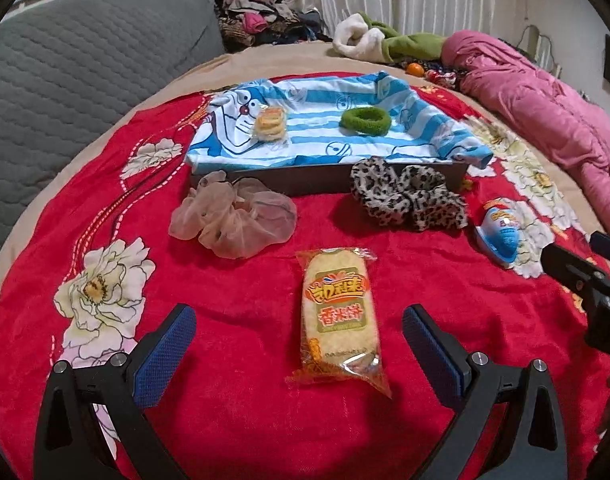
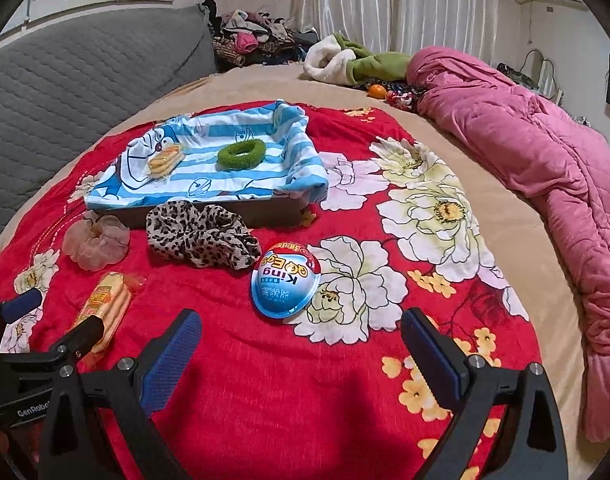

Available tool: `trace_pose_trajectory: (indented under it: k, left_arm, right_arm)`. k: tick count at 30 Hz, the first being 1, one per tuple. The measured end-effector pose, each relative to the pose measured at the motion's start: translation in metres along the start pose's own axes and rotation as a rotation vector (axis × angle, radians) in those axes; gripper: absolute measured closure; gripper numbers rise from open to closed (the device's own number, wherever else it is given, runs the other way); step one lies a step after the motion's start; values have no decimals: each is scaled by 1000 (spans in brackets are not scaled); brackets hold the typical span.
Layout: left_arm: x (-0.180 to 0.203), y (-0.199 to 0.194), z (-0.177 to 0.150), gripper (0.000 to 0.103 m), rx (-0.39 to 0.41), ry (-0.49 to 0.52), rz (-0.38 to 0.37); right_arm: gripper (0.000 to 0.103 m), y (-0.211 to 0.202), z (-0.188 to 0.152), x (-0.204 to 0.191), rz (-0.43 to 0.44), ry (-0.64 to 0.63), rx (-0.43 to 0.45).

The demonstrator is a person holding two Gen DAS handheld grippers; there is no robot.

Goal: Organize objects
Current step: 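Move left tool toward yellow rice-cake pack while right tool approaches blue King Egg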

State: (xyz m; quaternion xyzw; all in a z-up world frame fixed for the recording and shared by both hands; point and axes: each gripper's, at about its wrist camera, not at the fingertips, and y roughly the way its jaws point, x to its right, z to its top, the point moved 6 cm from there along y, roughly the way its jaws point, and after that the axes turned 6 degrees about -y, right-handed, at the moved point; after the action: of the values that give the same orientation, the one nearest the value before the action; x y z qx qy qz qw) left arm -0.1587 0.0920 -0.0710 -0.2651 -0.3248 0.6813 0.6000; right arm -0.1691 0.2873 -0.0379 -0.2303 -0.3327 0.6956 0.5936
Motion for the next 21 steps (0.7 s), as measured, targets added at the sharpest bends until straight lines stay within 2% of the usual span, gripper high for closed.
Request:
trace_pose_trajectory:
  k: [21]
  left_arm:
    - [-1, 35, 3, 1, -34, -9, -18]
  right_arm:
    - [3, 58, 6, 9, -39, 33, -74]
